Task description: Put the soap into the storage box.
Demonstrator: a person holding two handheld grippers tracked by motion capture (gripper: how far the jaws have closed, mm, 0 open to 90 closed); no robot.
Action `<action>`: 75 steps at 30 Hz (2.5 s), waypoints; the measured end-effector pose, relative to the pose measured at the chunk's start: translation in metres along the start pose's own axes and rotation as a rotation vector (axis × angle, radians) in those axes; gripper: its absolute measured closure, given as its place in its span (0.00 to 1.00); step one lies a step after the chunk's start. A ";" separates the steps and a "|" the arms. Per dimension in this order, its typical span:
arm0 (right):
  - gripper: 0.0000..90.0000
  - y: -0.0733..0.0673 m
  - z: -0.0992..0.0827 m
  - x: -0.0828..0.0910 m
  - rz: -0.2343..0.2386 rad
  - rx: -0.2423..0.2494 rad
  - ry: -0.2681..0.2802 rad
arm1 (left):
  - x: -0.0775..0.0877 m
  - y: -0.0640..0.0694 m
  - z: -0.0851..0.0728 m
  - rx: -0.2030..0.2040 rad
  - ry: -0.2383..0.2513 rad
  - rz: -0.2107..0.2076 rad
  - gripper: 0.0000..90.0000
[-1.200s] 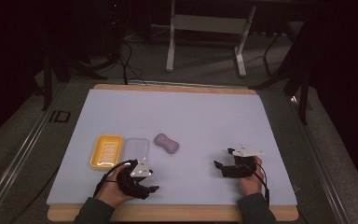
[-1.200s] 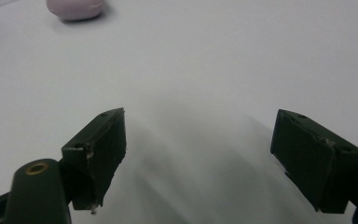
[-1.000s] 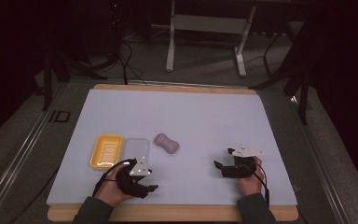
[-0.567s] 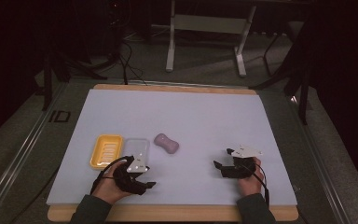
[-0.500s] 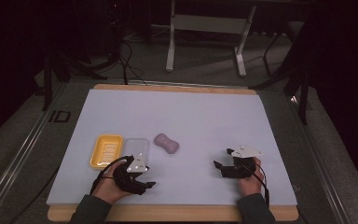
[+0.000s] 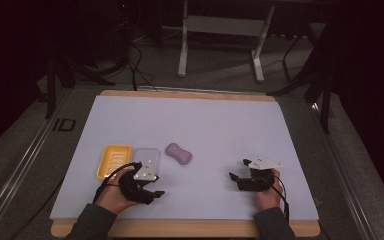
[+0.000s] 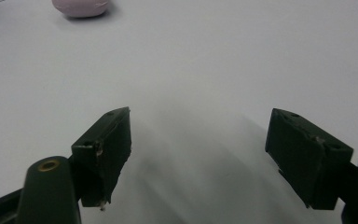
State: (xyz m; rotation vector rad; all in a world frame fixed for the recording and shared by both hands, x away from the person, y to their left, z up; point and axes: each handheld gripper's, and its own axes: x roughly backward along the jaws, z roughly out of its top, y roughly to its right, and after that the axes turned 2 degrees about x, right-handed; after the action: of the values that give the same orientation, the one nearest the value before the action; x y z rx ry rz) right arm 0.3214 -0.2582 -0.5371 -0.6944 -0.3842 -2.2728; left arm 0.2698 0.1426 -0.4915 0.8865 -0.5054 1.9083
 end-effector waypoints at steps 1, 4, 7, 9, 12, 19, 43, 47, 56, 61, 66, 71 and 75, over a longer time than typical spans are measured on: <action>0.24 0.000 0.000 0.000 0.002 0.000 0.001 | 0.000 0.000 0.001 0.000 0.003 -0.005 0.52; 0.24 0.000 0.000 0.000 0.006 -0.003 0.005 | 0.001 -0.002 0.003 -0.007 -0.005 -0.007 0.53; 0.24 0.001 0.000 0.001 0.008 -0.006 0.010 | 0.001 -0.004 0.006 -0.010 -0.017 -0.010 0.53; 0.24 0.001 0.000 0.001 0.009 -0.005 0.012 | 0.002 -0.005 0.009 -0.019 -0.026 -0.009 0.53; 0.24 0.000 0.000 0.001 0.010 -0.002 0.011 | 0.002 -0.007 0.012 -0.030 -0.036 -0.007 0.53; 0.24 0.000 0.000 0.001 0.014 0.003 0.008 | 0.004 -0.013 0.018 -0.026 -0.017 0.001 0.55; 0.24 -0.001 0.000 0.000 0.013 0.015 0.006 | 0.000 -0.030 0.039 -0.048 -0.035 -0.027 0.60; 0.24 -0.001 0.000 0.000 0.013 0.014 0.005 | -0.003 -0.034 0.042 -0.044 -0.043 -0.029 0.59; 0.24 -0.001 0.000 0.000 0.013 0.017 0.003 | -0.007 -0.045 0.044 -0.035 -0.053 -0.016 0.54; 0.24 -0.002 0.000 0.000 0.014 0.018 0.001 | -0.008 -0.051 0.047 -0.037 -0.048 -0.013 0.51; 0.24 -0.002 0.000 0.000 0.014 0.018 0.001 | -0.008 -0.051 0.052 -0.052 -0.046 -0.006 0.47; 0.24 -0.002 0.000 0.000 0.014 0.018 0.002 | -0.011 -0.053 0.057 -0.066 -0.045 -0.011 0.43; 0.24 -0.002 0.000 0.000 0.014 0.017 0.001 | -0.012 -0.055 0.061 -0.065 -0.046 -0.012 0.40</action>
State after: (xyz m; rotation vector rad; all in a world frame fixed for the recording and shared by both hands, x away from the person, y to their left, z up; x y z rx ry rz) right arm 0.3202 -0.2572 -0.5369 -0.6847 -0.3963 -2.2539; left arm 0.3445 0.1212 -0.4616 0.8908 -0.5852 1.8535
